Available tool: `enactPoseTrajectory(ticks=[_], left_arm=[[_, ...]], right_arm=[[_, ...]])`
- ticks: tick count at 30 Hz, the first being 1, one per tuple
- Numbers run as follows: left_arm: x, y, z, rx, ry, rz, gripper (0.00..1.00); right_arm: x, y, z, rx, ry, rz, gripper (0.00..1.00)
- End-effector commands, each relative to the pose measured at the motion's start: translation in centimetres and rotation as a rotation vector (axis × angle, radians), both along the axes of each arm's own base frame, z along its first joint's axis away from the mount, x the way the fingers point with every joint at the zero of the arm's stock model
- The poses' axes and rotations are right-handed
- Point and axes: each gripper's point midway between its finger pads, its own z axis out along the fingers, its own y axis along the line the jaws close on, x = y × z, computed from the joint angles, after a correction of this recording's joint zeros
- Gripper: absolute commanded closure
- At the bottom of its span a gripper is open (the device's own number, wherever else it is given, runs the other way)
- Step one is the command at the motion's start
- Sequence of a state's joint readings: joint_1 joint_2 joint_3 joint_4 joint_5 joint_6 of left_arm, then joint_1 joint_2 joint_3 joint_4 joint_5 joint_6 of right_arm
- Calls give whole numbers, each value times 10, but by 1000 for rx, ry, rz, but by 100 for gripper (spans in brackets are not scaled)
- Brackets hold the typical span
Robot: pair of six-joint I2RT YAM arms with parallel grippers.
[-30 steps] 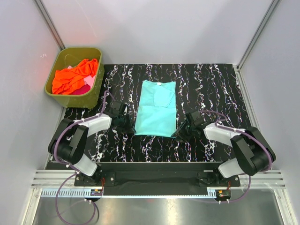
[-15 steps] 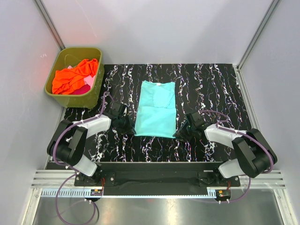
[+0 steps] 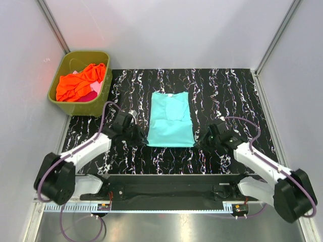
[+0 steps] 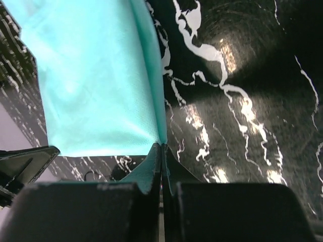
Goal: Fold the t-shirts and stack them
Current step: Fold the tshirt
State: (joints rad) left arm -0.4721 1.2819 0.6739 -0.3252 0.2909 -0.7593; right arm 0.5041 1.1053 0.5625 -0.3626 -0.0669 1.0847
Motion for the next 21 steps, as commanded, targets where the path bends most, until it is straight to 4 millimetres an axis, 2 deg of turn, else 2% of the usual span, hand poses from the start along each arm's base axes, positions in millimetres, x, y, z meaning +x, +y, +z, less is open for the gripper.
enactPoseTrajectory(ticks=[1, 8, 9, 17, 21], left_arm=[[-8, 0, 16, -21, -31, 15, 100], [-24, 0, 59, -26, -102, 2, 100], [-22, 0, 72, -30, -135, 8, 100], [-42, -2, 94, -61, -155, 3, 100], [-34, -5, 107, -53, -182, -1, 100]], right_arm=[[-11, -13, 9, -55, -6, 3, 100], [-16, -15, 48, -14, -77, 10, 100], [-20, -17, 52, -17, -77, 10, 100], [-35, -23, 97, 27, -129, 13, 100], [-29, -22, 111, 24, -165, 19, 100]])
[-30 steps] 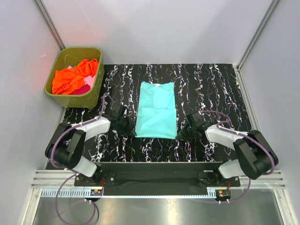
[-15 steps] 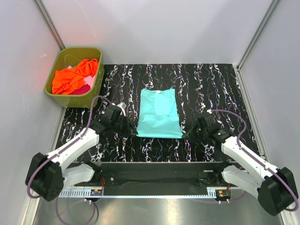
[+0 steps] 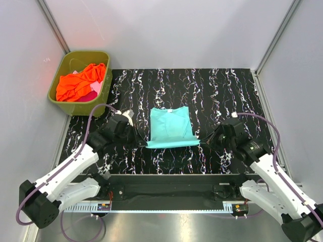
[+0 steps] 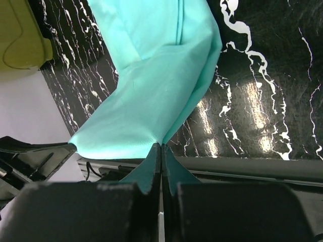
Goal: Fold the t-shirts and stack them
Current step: Fold the tshirt
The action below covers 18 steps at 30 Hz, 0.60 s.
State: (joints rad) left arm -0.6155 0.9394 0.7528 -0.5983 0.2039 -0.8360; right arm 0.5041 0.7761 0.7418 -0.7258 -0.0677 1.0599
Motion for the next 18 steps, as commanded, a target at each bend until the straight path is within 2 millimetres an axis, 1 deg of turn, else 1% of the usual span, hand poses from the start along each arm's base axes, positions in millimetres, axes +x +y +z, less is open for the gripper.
enactPoseTrajectory(ticks=[1, 2, 3, 4, 5, 6, 9, 10, 11, 13, 14, 15, 16, 17, 18], left_arm=[[16, -1, 29, 1, -68, 25, 100], [18, -2, 30, 10, -67, 25, 100], [23, -4, 40, 4, -89, 27, 100], [26, -3, 45, 10, -107, 29, 100], [32, -2, 44, 34, -106, 42, 100], [38, -3, 56, 26, -129, 45, 100], [57, -4, 62, 43, -134, 51, 100], [63, -4, 63, 51, -139, 54, 100], [74, -3, 63, 57, -130, 61, 100], [87, 0, 64, 60, -126, 76, 100], [95, -4, 66, 56, -119, 69, 100], [101, -4, 67, 63, -123, 63, 100], [111, -2, 62, 73, -107, 75, 100], [119, -3, 70, 60, -118, 79, 100], [125, -3, 70, 59, -112, 78, 100]], right_arm=[[5, -4, 16, -40, -35, 1, 100], [11, -4, 21, -53, -47, 0, 100], [13, -4, 24, -69, -61, 9, 100], [18, -2, 33, -69, -81, 14, 100], [25, -6, 32, -101, -85, -5, 100], [28, -6, 35, -121, -99, 3, 100], [47, -6, 43, -182, -134, 12, 100], [53, -6, 49, -196, -150, 11, 100], [63, -6, 44, -236, -149, 15, 100], [75, -4, 47, -257, -163, 22, 100], [84, 2, 42, -271, -166, 50, 100], [91, 6, 47, -267, -180, 62, 100], [98, 11, 42, -268, -167, 81, 100], [104, 11, 42, -278, -170, 88, 100], [110, 12, 48, -281, -183, 87, 100]])
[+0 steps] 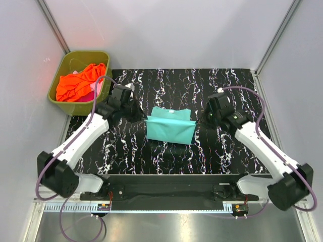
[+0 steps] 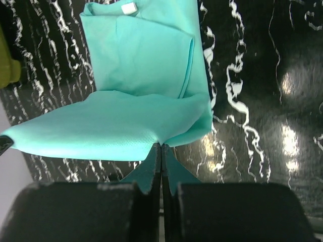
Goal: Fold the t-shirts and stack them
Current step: Fold the tshirt
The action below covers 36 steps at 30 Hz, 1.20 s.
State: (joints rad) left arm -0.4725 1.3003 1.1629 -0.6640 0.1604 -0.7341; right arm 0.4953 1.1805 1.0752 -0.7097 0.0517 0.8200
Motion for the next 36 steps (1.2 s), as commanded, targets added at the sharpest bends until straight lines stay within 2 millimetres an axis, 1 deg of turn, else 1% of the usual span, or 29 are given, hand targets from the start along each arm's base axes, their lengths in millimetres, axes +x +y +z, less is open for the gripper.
enactPoseTrajectory(ticks=[1, 2, 4, 5, 6, 7, 9, 10, 12, 13, 15, 16, 17, 21, 22, 23, 24, 25, 26, 27, 28, 29, 30, 31, 32, 33, 34, 35, 36], left_arm=[[30, 1, 17, -22, -40, -14, 100], [38, 0, 24, -31, -52, -12, 100], [53, 1, 18, -36, -32, -8, 100], [59, -1, 23, -47, -41, -12, 100], [65, -2, 23, -50, -40, -13, 100], [72, -6, 15, -60, -23, -27, 100], [86, -10, 17, -69, -31, -38, 100], [94, -10, 6, -63, -6, -34, 100], [108, -12, 8, -68, -18, -34, 100], [118, -11, -2, -62, -5, -29, 100], [133, -16, 2, -62, -38, -54, 100], [143, -16, -12, -53, -14, -60, 100], [152, -18, -6, -62, -33, -64, 100], [180, -16, -16, -72, -33, -49, 100], [189, -14, -29, -66, -21, -44, 100], [198, -17, -22, -82, -43, -56, 100], [205, -19, -26, -84, -46, -69, 100], [219, -17, -34, -84, -46, -63, 100], [226, -17, -36, -88, -50, -61, 100], [235, -14, -41, -89, -57, -57, 100], [247, -14, -47, -93, -62, -53, 100], [254, -13, -52, -95, -65, -49, 100], [262, -11, -57, -95, -69, -44, 100], [273, -6, -74, -91, -63, -29, 100], [285, -4, -70, -95, -95, -22, 100], [292, -3, -75, -104, -92, -8, 100], [304, 2, -84, -129, -97, -2, 100], [309, 3, -87, -145, -96, 2, 100], [318, 7, -88, -163, -115, 15, 100]], right_arm=[[36, 3, 18, -36, -91, 28, 100], [43, -2, 16, -44, -87, 19, 100], [55, -1, 18, -32, -89, 26, 100], [61, -3, 9, -44, -66, 31, 100], [69, -7, 11, -39, -69, 21, 100], [74, -3, 5, -27, -48, 40, 100], [82, -5, 3, -43, -51, 51, 100], [91, -7, 6, -43, -62, 47, 100], [102, -6, -3, -48, -50, 67, 100], [111, -5, -7, -42, -39, 77, 99], [122, -4, -11, -44, -32, 89, 99], [131, -3, -17, -38, -19, 95, 98], [136, -1, -20, -39, -21, 107, 98], [161, 4, -37, -35, 2, 138, 97], [172, 4, -43, -41, 9, 135, 97], [180, 1, -47, -46, 11, 128, 97], [190, 2, -43, -39, -4, 127, 96], [197, 4, -58, -34, 24, 136, 96], [204, 4, -65, -36, 32, 136, 96], [216, 4, -59, -29, 9, 132, 95], [221, 7, -77, -17, 41, 147, 95], [227, 8, -80, -13, 41, 153, 95], [240, 6, -75, -7, 18, 150, 95], [244, 7, -93, -8, 47, 152, 95], [250, 6, -96, -9, 45, 156, 94], [262, 8, -90, -1, 19, 158, 95], [267, 7, -106, 7, 41, 162, 95], [272, 5, -106, 10, 35, 160, 95], [284, 6, -99, 14, 3, 159, 93]])
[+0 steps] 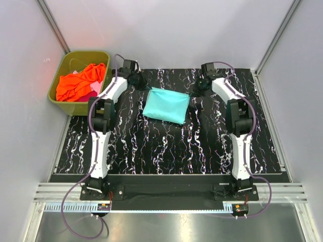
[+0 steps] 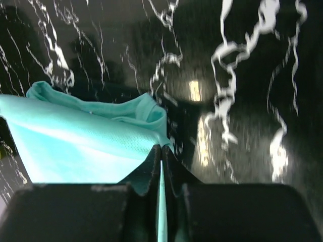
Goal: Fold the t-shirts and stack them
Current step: Fold the tshirt
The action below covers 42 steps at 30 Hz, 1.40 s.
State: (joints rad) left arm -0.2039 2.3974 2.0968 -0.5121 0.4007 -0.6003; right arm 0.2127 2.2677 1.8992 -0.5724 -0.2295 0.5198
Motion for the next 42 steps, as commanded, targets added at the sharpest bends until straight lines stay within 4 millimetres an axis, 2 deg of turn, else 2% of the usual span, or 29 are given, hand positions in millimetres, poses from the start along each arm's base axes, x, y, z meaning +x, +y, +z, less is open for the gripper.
enactPoseTrajectory(ticks=[1, 2, 3, 4, 5, 6, 7, 8, 9, 10, 11, 12, 13, 14, 15, 16, 17, 18, 19, 21, 22, 24, 25, 27, 28, 30, 35, 37, 42], left_arm=[[41, 9, 15, -85, -120, 10, 96], [45, 10, 13, -90, -128, 16, 89], [49, 14, 11, -89, -143, 19, 90], [50, 16, 7, -85, -142, 21, 94], [51, 19, 5, -82, -141, 29, 94], [51, 21, 4, -77, -145, 26, 89], [50, 26, 8, -68, -155, 33, 70], [49, 28, 8, -56, -158, 35, 64], [47, 31, 10, -31, -174, 23, 62], [41, 35, 15, -9, -181, 27, 58], [38, 37, 19, 5, -189, 24, 56], [34, 39, 20, 20, -195, 15, 53], [26, 42, 25, 29, -194, 15, 51], [22, 42, 28, 31, -197, 7, 50], [16, 40, 29, 30, -195, -8, 50], [7, 39, 30, 22, -185, -21, 50], [2, 38, 30, 19, -177, -28, 50], [-4, 37, 39, 16, -187, -34, 49], [-13, 38, 30, 17, -156, -36, 48], [-24, 36, 36, 20, -163, -47, 45], [-33, 36, 27, 25, -141, -52, 44], [-43, 33, 30, 27, -145, -68, 43], [-53, 35, 21, 30, -119, -71, 43], [-60, 34, 22, 28, -124, -72, 43], [-70, 35, 10, 29, -95, -74, 43], [-77, 32, 7, 33, -95, -83, 43], [-96, 25, -17, 56, -52, -109, 48], [-99, 21, -23, 59, -38, -117, 54], [-105, 23, -31, 60, -9, -96, 80]], right_arm=[[33, 5, 10, 40, -82, 54, 90], [37, 9, 9, 50, -88, 74, 85], [46, 11, 17, 63, -119, 88, 78], [47, 14, 9, 65, -111, 101, 67], [50, 13, 10, 60, -121, 108, 63], [51, 13, 12, 63, -127, 108, 60], [51, 13, 20, 68, -139, 113, 57], [49, 12, 24, 68, -145, 115, 53], [44, 10, 22, 61, -135, 119, 51], [41, 9, 38, 60, -163, 130, 50], [36, 10, 43, 64, -169, 140, 46], [23, 9, 32, 68, -137, 147, 44], [20, 13, 50, 94, -182, 169, 42], [14, 15, 50, 108, -186, 184, 39], [0, 15, 37, 123, -152, 198, 37], [-5, 21, 50, 157, -191, 229, 35], [-11, 23, 48, 169, -187, 243, 33], [-23, 25, 36, 175, -155, 251, 31], [-26, 27, 43, 182, -180, 264, 30], [-38, 27, 30, 183, -149, 274, 30], [-43, 31, 27, 201, -142, 298, 30], [-52, 34, 16, 214, -117, 319, 30], [-55, 38, 9, 212, -109, 336, 30], [-60, 41, 0, 211, -97, 355, 30], [-61, 43, -5, 215, -96, 370, 30], [-65, 46, -12, 217, -84, 382, 30], [-75, 51, -17, 251, -87, 393, 35], [-77, 55, -13, 255, -101, 400, 38], [-85, 54, -22, 251, -88, 394, 44]])
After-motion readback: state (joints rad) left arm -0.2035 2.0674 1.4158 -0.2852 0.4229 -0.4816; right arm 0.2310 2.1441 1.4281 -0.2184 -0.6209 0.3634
